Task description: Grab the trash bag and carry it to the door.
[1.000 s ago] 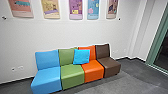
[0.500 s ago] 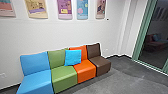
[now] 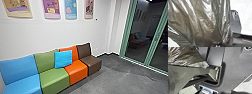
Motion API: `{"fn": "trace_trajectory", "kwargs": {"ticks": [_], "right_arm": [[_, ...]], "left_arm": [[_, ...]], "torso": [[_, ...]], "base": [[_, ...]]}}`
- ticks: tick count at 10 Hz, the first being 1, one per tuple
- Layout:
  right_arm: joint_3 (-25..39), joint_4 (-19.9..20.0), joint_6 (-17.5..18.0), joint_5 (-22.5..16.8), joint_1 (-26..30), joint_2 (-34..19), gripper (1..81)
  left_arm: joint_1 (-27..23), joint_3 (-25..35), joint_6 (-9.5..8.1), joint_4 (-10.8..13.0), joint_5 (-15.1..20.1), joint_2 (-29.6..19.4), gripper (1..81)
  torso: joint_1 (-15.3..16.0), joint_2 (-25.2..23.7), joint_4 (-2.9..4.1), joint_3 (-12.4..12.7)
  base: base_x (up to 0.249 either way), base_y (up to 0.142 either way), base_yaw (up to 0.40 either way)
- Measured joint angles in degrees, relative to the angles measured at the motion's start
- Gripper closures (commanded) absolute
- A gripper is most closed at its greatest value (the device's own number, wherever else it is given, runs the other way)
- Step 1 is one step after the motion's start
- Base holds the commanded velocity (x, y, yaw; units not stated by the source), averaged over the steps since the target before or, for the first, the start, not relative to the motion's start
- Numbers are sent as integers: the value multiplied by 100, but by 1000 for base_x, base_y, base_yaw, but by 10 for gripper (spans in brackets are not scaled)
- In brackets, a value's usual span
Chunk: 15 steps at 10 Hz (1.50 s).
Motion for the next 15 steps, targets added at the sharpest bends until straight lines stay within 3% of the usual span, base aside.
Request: {"fn": "trace_trajectory", "kwargs": {"ticks": [15], "right_arm": [[-60,-7,20,2,-49,89,10]], "left_arm": [[-7,0,0,0,-2,0,811]], "torso": [[0,0,0,0]], "base": [[0,0,-316]]}}
